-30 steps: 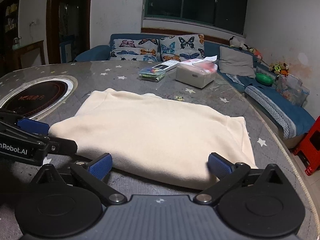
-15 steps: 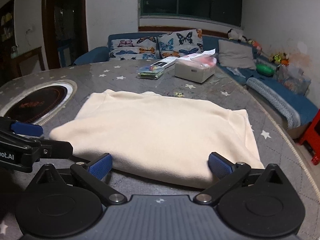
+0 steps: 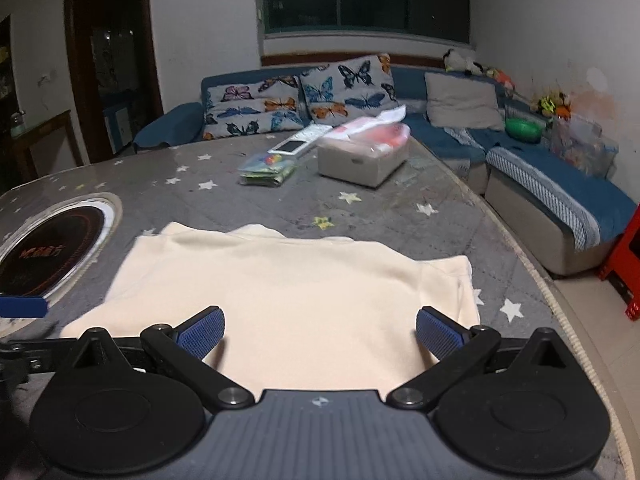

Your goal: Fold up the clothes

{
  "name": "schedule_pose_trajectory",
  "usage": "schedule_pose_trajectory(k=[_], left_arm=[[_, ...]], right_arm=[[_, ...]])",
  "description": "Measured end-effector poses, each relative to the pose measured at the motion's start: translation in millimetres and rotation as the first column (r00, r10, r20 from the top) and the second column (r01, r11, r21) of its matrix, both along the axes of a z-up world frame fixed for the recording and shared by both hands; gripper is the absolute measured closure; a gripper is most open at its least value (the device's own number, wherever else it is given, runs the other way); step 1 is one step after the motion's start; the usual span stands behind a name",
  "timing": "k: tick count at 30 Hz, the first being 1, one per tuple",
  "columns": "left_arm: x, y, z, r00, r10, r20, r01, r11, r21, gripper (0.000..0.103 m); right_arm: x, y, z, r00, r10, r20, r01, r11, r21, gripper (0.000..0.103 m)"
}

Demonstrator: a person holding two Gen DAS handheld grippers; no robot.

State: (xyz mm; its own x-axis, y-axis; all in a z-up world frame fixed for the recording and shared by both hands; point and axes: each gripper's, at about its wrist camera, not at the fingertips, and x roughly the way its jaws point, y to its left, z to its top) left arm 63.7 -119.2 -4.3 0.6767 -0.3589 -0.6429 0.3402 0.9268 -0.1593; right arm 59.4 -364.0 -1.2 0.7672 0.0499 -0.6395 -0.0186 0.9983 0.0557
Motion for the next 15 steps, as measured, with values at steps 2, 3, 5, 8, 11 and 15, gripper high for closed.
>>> schedule_pose_trajectory(k=[2, 3, 5, 8, 11, 15], left_arm=[[0.9, 0.5, 0.1, 1.0, 0.002, -0.002, -0.002, 1.0, 0.001, 0.0], [1.3, 0.6, 0.5, 1.0, 0.003, -0.002, -0.003, 1.0, 0.003, 0.0], [2.4, 0.5, 1.4, 1.0, 0.002, 0.001, -0.002, 1.0, 0.007, 0.0], [6.3, -2.0, 3.3, 1.0, -0.001, 0.005, 0.0, 1.0, 0.015, 0.0], [11.0, -7.1, 7.8, 1.0, -0.006, 0.018, 0.006, 1.0, 0.018, 0.0], [16.8, -17.0, 14.7, 0.999, -0.023, 0.036, 0.023, 0.999, 0.023, 0.0]], right_arm=[[5.3, -4.7, -8.7, 0.999, 0.003, -0.041, -0.002, 1.0, 0.015, 0.0], [5.3, -5.2, -9.3, 0.999, 0.007, -0.041, -0.007, 1.0, 0.012, 0.0], [4.9, -5.6, -6.8, 0.999, 0.016, -0.031, -0.016, 1.0, 0.005, 0.0], [10.1, -6.4, 2.7, 1.0, 0.02, -0.008, -0.02, 1.0, -0.007, 0.0], [23.4, -8.4, 9.1, 1.0, 0.016, 0.002, -0.016, 1.0, -0.02, 0.0], [40.2, -10.4, 8.2, 1.0, 0.009, -0.008, -0.01, 1.0, -0.025, 0.0]])
